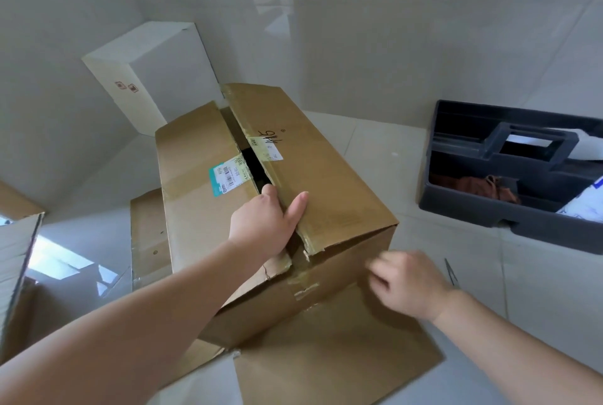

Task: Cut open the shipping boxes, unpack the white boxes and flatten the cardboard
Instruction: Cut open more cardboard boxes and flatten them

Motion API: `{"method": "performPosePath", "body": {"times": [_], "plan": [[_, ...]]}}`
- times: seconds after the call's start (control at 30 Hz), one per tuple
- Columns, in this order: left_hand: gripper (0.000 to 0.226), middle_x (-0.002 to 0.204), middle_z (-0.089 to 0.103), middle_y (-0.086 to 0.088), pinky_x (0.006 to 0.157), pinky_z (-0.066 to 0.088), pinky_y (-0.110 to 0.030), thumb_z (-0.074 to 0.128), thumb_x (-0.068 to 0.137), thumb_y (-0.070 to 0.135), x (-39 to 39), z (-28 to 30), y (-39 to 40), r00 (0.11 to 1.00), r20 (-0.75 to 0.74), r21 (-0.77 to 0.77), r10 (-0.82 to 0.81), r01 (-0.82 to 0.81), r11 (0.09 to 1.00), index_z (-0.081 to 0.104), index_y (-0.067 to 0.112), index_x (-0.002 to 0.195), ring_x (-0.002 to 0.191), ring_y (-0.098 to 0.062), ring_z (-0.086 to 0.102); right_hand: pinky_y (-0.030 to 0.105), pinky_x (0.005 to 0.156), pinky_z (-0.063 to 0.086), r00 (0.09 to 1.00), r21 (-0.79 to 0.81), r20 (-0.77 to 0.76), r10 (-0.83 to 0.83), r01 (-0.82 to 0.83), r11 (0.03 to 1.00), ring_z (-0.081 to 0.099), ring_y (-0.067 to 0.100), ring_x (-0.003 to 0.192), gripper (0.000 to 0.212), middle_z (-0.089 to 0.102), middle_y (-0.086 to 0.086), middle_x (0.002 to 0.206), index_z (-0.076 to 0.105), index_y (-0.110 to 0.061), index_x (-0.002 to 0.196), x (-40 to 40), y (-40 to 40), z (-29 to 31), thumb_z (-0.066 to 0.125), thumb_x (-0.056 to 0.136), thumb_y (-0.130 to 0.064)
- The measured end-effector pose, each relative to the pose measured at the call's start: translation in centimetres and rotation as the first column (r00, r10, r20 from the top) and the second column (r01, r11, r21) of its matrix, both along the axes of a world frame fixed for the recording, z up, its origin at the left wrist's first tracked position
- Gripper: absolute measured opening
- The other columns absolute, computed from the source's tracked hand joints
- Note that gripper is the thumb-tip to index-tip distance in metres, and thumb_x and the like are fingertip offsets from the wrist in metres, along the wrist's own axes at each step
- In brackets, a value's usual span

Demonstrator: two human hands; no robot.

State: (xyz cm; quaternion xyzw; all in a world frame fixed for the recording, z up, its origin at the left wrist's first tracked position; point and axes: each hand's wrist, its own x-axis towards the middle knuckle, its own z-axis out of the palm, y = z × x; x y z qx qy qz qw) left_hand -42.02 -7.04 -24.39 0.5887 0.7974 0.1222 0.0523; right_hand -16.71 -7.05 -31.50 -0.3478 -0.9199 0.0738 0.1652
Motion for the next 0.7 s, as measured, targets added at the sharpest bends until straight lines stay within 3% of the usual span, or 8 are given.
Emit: {"method": "performPosePath", "body": {"times": [0.07,0.13,0.2,0.33,0.43,0.5,0.57,0.7], "plan": [[0.068,0.06,0.054,0.002,0.046,0.038,-0.028,0.014,0.081,0.077,0.1,0.6,0.0,0.999,-0.023,0.028,-0.024,0.025,0.999,0.041,0.016,0.089,0.052,-0.016,0.052,0.027,0.059,0.057,0.983,0.068,-0.091,0.158,-0.152,0.986,0.067,0.016,0.07,0.023,0.071,0.004,0.084,0.074,-0.009,0.098,-2.8,-1.4,1.6,0.07,0.074,-0.01],[0.071,0.061,0.054,0.002,0.046,0.039,-0.028,0.007,0.08,0.077,0.1,1.2,-0.1,0.998,-0.038,0.051,-0.051,0.053,0.997,0.041,0.017,0.093,0.052,-0.015,0.052,0.028,0.076,0.058,0.973,0.109,-0.105,0.208,-0.197,0.974,0.068,0.018,0.089,0.036,0.07,0.008,0.104,0.071,-0.008,0.111,-5.0,-2.2,2.8,0.071,0.074,-0.007],[0.074,0.065,0.056,0.004,0.049,0.042,-0.029,0.002,0.078,0.077,0.0,1.8,-0.4,0.996,-0.028,0.056,-0.081,0.083,0.995,0.042,0.019,0.1,0.055,-0.014,0.053,0.031,0.085,0.056,0.975,0.131,-0.106,0.196,-0.182,0.975,0.066,0.023,0.095,0.044,0.067,0.011,0.11,0.067,-0.007,0.118,-6.2,-2.5,3.9,0.07,0.074,-0.005],[0.067,0.067,0.058,0.005,0.053,0.042,-0.03,0.004,0.083,0.071,-0.4,3.5,-1.1,0.986,-0.063,0.044,-0.155,0.158,0.987,0.047,0.024,0.105,0.062,-0.018,0.056,0.036,0.08,0.054,0.987,0.152,-0.109,0.118,-0.1,0.983,0.065,0.028,0.085,0.052,0.064,0.016,0.111,0.064,-0.006,0.122,-6.8,-1.8,6.0,0.067,0.07,-0.002],[0.04,0.066,0.056,0.007,0.056,0.043,-0.029,0.03,0.092,0.057,-1.2,5.4,-1.8,0.973,-0.118,-0.025,-0.2,0.198,0.98,0.053,0.025,0.096,0.064,-0.015,0.056,0.042,0.081,0.056,0.995,0.132,-0.104,-0.001,0.015,0.991,0.065,0.033,0.098,0.057,0.048,0.024,0.138,0.062,-0.005,0.123,-6.2,-0.9,6.9,0.069,0.067,-0.001],[0.018,0.072,0.057,0.007,0.062,0.047,-0.029,0.048,0.089,0.039,-1.8,6.8,-2.3,0.964,-0.163,-0.14,-0.211,0.189,0.972,0.054,0.025,0.099,0.072,-0.016,0.056,0.047,0.093,0.052,0.991,0.103,-0.092,-0.093,0.102,0.989,0.053,0.037,0.122,0.063,0.038,0.023,0.146,0.056,-0.006,0.13,-5.6,0.1,7.3,0.071,0.07,-0.001],[0.019,0.075,0.054,0.007,0.057,0.04,-0.025,0.053,0.082,0.021,-2.4,8.4,-2.9,0.958,-0.22,-0.216,-0.183,0.135,0.967,0.053,0.026,0.1,0.077,-0.017,0.055,0.048,0.107,0.039,0.981,0.132,-0.051,-0.186,0.191,0.973,0.033,0.037,0.139,0.065,0.031,0.022,0.151,0.049,-0.007,0.137,-5.0,1.3,7.5,0.069,0.076,-0.001],[0.023,0.081,0.055,0.004,0.057,0.035,-0.027,0.055,0.079,0.011,-3.6,11.3,-3.8,0.892,-0.425,-0.276,-0.156,0.037,0.961,0.051,0.025,0.097,0.081,-0.02,0.056,0.038,0.115,0.004,0.922,0.149,0.097,-0.375,0.359,0.921,-0.002,0.033,0.147,0.063,0.004,0.022,0.158,0.029,-0.013,0.149,-4.2,4.1,7.5,0.05,0.09,-0.012]]}}
